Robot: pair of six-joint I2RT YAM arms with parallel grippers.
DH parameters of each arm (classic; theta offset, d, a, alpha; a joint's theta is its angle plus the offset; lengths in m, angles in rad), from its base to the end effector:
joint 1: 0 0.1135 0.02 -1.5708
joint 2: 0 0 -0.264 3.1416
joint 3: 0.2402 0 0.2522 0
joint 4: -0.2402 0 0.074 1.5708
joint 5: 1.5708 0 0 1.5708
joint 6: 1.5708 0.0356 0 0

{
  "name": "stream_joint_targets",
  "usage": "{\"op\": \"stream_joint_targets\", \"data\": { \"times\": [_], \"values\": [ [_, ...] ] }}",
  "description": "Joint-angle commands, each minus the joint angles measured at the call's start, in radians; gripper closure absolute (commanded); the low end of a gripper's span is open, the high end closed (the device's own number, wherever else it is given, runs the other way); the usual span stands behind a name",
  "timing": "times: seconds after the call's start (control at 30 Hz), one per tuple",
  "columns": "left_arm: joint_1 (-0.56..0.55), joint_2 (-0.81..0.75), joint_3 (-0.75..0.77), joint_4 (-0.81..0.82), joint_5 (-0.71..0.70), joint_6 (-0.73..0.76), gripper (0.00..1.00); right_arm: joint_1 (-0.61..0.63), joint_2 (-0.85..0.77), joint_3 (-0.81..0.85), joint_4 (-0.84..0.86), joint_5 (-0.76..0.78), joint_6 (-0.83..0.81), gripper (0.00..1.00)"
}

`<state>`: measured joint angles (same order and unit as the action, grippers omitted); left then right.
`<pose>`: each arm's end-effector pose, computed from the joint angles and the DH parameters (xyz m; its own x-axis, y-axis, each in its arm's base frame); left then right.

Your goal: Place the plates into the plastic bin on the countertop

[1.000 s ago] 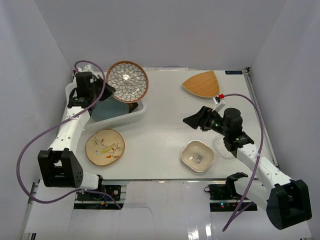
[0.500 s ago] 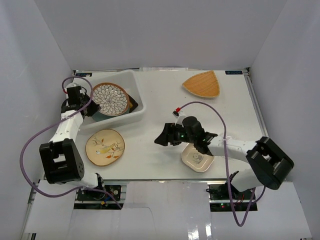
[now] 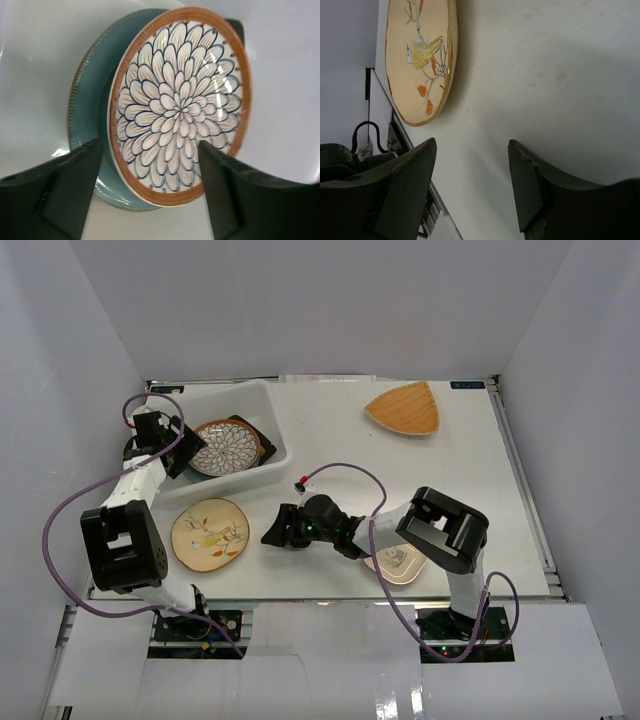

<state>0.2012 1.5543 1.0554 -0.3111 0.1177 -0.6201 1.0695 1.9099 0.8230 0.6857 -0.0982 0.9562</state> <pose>0.3289 0.0628 0.2337 -0.5083 -0.6926 -0.5117 -0.5093 0.7209 -0.4699 0.1775 0.3311 0.1308 -0.8567 0.1286 -0.4996 -0.3749 0.5099 0.7742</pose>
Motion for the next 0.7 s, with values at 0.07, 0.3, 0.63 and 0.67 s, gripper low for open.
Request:
{"op": "stream_joint_targets", "data": {
  "times": [0.07, 0.3, 0.63, 0.67],
  "values": [
    [0.003, -0.138, 0.015, 0.053, 0.023, -0.01, 0.02, 0.056, 0.107, 0.143, 0.031, 0.083, 0.055, 0.33],
    [-0.008, -0.365, -0.123, 0.099, -0.001, -0.026, 0.02, 0.075, 0.267, 0.26, 0.005, 0.143, 0.167, 0.35],
    [-0.161, -0.507, -0.117, -0.014, 0.191, 0.08, 0.02, 0.069, 0.233, 0.205, 0.05, 0.19, 0.222, 0.92],
    [-0.172, -0.513, -0.114, -0.031, 0.218, 0.101, 0.02, 0.064, 0.195, 0.158, 0.081, 0.207, 0.21, 0.92]
  ]
}}
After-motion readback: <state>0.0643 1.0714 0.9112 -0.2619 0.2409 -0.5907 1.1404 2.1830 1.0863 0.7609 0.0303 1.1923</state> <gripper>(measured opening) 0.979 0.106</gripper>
